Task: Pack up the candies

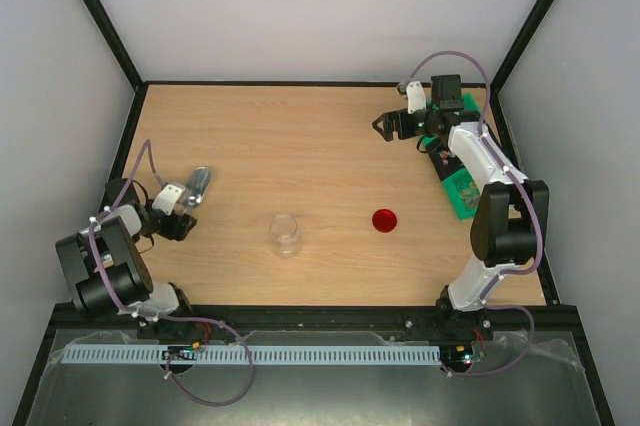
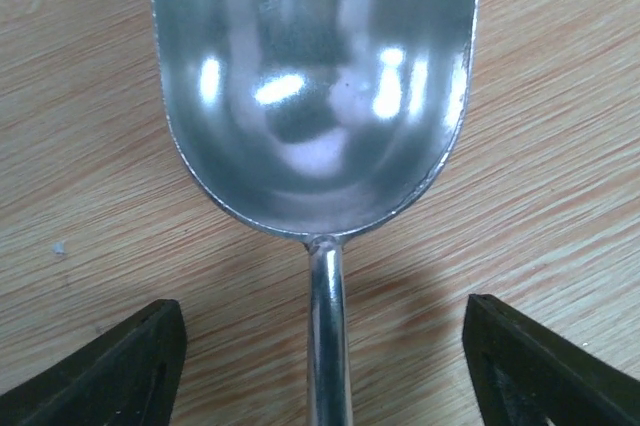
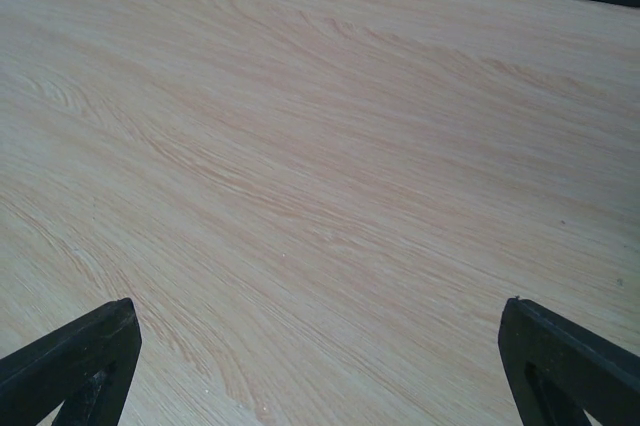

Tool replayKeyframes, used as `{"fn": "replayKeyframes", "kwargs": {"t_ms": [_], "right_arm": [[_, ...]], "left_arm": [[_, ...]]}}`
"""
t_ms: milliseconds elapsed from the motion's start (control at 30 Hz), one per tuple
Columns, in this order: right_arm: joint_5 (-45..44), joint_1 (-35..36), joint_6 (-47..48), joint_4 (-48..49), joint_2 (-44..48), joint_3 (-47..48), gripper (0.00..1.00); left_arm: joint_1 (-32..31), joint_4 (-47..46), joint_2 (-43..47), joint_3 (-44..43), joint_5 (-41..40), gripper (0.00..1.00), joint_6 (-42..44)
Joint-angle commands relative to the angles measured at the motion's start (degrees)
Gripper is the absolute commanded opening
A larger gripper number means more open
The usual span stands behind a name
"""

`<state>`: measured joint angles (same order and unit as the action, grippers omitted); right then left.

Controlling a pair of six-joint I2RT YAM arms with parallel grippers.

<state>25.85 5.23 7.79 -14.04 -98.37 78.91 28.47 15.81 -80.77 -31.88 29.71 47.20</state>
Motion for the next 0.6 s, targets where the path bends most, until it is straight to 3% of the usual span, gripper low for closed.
{"fn": "replayKeyframes", "kwargs": {"t_ms": [0, 100, 333, 467, 567], "right_arm": [[1.7, 0.1, -2.3, -2.3, 0.2, 3.2, 0.98], [4.6, 0.1, -3.6, -0.8, 0.4, 2.2, 0.99], [11.3, 0.1, -4.3, -0.8, -1.7, 3.4, 0.99], [11.8, 0.2, -7.1, -0.3, -3.1, 5.0, 0.99], [11.6, 0.8, -8.9, 0.3, -3.6, 5.1, 0.99]], "left_arm": [[0.7, -3.2, -1.7, 0.2, 2.2, 0.74, 4.1], [0.8, -3.3, -3.2, -0.4, 1.4, 0.58, 5.2], [0.7, -1.3, -7.9, -4.9, 1.7, 0.12, 6.0], [0.1, 2.1, -8.3, -9.7, 2.4, 0.02, 4.7], [-2.5, 4.8, -7.6, -14.1, 2.5, 0.02, 3.1]]}}
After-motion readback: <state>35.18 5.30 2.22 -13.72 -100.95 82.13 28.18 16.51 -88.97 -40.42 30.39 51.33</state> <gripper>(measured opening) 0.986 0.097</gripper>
